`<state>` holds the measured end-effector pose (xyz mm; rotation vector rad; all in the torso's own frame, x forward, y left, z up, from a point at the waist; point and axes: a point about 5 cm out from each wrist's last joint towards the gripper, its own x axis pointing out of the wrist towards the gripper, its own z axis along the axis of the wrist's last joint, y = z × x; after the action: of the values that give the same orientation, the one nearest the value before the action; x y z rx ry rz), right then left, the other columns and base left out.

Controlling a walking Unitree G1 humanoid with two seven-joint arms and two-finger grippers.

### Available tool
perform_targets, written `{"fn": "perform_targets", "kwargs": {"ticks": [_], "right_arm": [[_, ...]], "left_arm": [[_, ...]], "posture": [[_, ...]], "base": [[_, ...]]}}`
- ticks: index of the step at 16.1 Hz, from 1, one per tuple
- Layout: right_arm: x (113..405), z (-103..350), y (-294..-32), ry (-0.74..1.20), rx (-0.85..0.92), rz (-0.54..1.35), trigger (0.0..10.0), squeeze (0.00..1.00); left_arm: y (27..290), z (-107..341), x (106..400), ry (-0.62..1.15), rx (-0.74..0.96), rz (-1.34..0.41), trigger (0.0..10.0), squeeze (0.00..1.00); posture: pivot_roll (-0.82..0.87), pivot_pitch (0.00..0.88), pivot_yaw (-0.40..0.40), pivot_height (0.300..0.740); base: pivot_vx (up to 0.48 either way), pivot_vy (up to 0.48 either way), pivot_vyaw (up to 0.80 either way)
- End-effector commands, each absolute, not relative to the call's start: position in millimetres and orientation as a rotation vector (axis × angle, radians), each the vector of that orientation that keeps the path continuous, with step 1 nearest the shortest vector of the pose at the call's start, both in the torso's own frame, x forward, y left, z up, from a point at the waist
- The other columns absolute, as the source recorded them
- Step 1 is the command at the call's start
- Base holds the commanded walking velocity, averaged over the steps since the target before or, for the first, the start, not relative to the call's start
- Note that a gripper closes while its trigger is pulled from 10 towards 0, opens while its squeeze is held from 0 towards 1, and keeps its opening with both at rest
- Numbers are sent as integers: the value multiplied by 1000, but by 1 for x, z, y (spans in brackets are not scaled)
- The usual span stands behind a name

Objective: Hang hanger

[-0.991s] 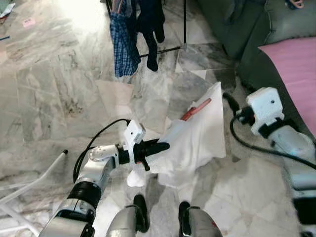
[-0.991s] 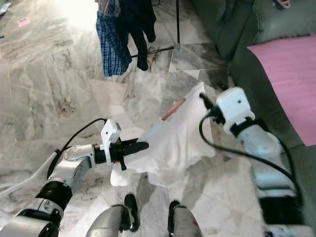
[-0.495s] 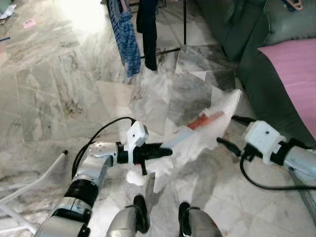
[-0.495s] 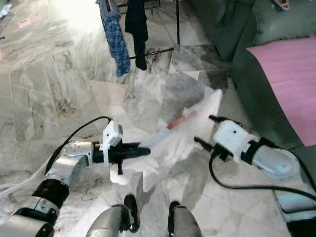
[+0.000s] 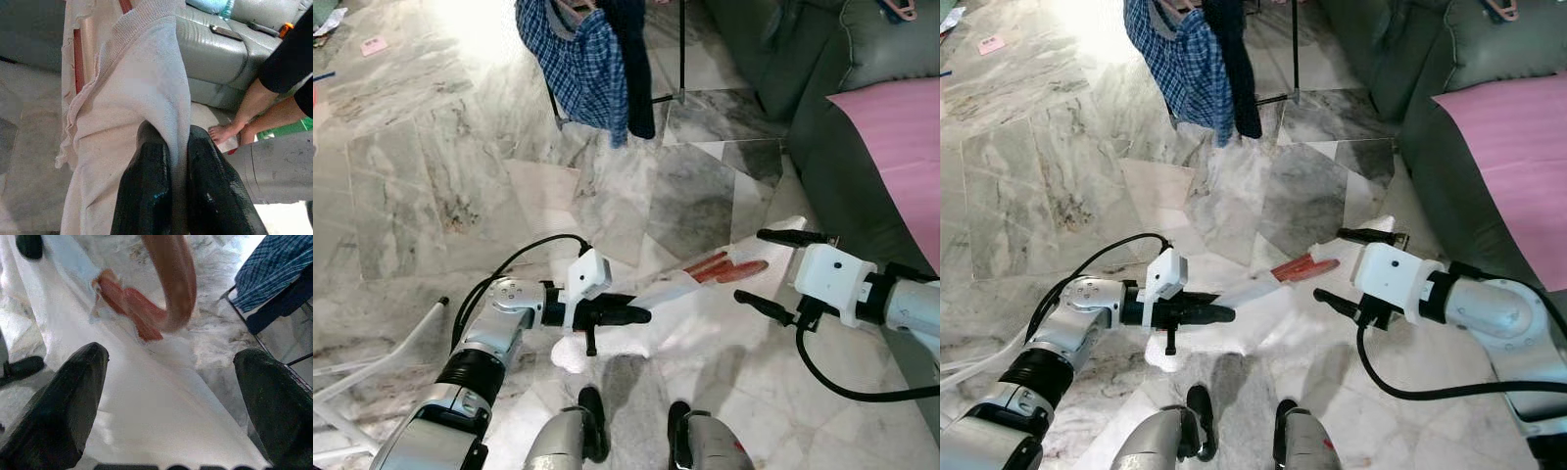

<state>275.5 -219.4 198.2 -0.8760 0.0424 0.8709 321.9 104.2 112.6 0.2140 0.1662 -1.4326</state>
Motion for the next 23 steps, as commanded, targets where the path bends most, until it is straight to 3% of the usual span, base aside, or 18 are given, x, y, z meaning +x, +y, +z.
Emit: {"fn": "perform_targets", "kwargs": {"ticks": [1, 3, 9, 10, 11, 15, 16, 19, 23], "right_arm": [[273, 191, -222, 94, -896, 923, 10000, 502], [274, 184, -224, 134, -883, 960, 10000, 0], [283, 165, -227, 224, -987, 1056, 10000, 0], [287, 163, -229, 229, -1010, 1055, 8431, 0], [291, 162, -231, 231, -1027, 1045, 0, 0], [296, 162, -240, 251, -1058, 1036, 0, 0], [300, 161, -244, 253, -1062, 1027, 0, 0], [301, 155, -248, 274, -1069, 1020, 0, 0], [308, 157, -248, 266, -1070, 1025, 0, 0]], "left_arm": [[103, 116, 320, 139, 255, -1479, 1843, 0], [102, 118, 319, 132, 269, -1499, 1686, 0], [101, 116, 313, 140, 314, -1561, 1569, 0], [101, 116, 312, 143, 315, -1564, 1373, 0], [102, 115, 312, 148, 314, -1563, 1255, 0], [106, 111, 311, 170, 321, -1561, 863, 0], [106, 110, 310, 174, 324, -1565, 1216, 0], [104, 109, 308, 180, 322, -1583, 510, 0], [106, 106, 306, 194, 337, -1592, 706, 0]], "posture": [[-90, 293, 53, 740], [-87, 292, 54, 740], [-83, 291, 53, 740], [-83, 291, 53, 740], [-81, 290, 52, 740], [-83, 292, 53, 740], [-83, 293, 54, 740], [-83, 294, 55, 740], [-81, 295, 55, 740]], "base": [[0, 0, 0], [0, 0, 0], [0, 0, 0], [0, 0, 0], [0, 0, 0], [0, 0, 0], [0, 0, 0], [0, 0, 0], [0, 0, 0]]}}
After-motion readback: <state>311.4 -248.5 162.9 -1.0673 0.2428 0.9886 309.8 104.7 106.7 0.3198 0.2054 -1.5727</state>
